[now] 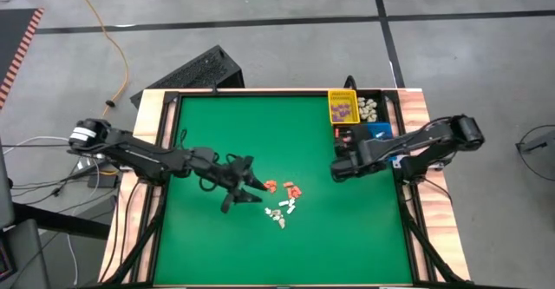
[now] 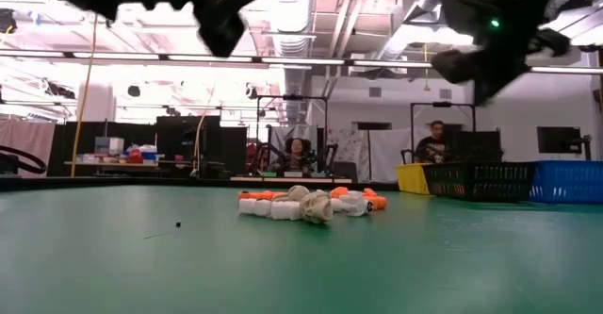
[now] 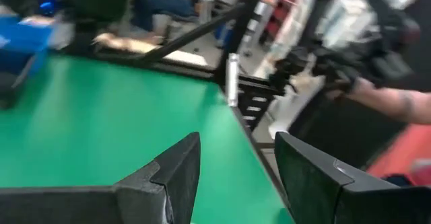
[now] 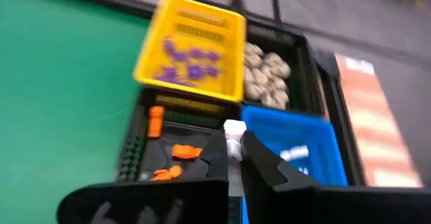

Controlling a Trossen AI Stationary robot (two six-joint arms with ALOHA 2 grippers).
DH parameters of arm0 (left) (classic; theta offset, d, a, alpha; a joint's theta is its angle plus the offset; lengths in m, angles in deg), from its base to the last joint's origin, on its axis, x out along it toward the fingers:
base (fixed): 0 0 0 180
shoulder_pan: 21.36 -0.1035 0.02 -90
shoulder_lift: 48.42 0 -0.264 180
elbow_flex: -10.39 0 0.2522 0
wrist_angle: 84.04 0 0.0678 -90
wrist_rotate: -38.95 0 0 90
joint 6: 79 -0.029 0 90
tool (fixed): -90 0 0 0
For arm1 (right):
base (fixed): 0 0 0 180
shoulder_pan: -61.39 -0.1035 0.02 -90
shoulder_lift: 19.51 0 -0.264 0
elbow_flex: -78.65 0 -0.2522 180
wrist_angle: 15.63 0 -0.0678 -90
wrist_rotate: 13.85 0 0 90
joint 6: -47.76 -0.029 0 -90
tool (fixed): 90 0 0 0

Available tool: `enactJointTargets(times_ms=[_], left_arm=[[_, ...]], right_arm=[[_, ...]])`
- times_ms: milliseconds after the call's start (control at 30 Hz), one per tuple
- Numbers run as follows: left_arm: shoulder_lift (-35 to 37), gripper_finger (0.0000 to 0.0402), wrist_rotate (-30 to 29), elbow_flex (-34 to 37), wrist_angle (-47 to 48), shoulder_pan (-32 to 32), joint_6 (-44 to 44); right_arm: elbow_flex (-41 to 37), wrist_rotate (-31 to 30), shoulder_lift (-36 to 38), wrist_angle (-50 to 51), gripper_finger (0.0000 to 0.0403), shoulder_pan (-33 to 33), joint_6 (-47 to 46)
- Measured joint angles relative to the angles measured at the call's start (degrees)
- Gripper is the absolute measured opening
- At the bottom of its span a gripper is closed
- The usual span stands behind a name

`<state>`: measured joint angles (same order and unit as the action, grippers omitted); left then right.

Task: Sort Halloween decoration
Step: Put the white skeleton toy into the blue basket, then put the orange skeleton toy into the bottom black basket

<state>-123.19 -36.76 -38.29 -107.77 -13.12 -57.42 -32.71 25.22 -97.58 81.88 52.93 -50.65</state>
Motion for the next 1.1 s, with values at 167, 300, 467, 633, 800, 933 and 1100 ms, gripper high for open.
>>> enactJointTargets(times_ms=[167,300,467,633,800,933,1100], left_arm=[[-4.6,0.0181,5.0,-6.0,0.4,-0.4,-2.9],[-7.2,0.018,7.5,-7.8,0.4,-0.9,-2.4],[-7.9,0.018,7.6,-7.8,2.8,-0.9,-1.5],[-7.8,0.018,8.8,-7.8,7.7,-0.9,-2.0],[-7.7,0.018,8.7,-7.8,12.5,-1.1,-5.4],[-5.8,0.018,8.4,-7.8,14.1,-2.4,-7.1],[0.2,0.018,7.8,-7.8,21.4,-4.5,-9.5]], right_arm=[[-7.4,1.9,3.5,0.0,0.0031,0.4,-17.5],[-9.8,4.6,3.5,-0.4,0.0031,2.6,-24.3],[-10.6,6.0,2.0,-3.1,0.0041,7.6,-22.8],[-10.6,6.2,1.2,-4.6,0.0075,11.4,-19.3],[-10.6,6.9,1.1,-5.1,0.0131,13.2,-16.9],[-10.6,8.0,1.1,-5.1,0.0178,13.9,-16.8],[-10.6,7.9,1.1,-7.3,0.0213,12.4,-10.8]])
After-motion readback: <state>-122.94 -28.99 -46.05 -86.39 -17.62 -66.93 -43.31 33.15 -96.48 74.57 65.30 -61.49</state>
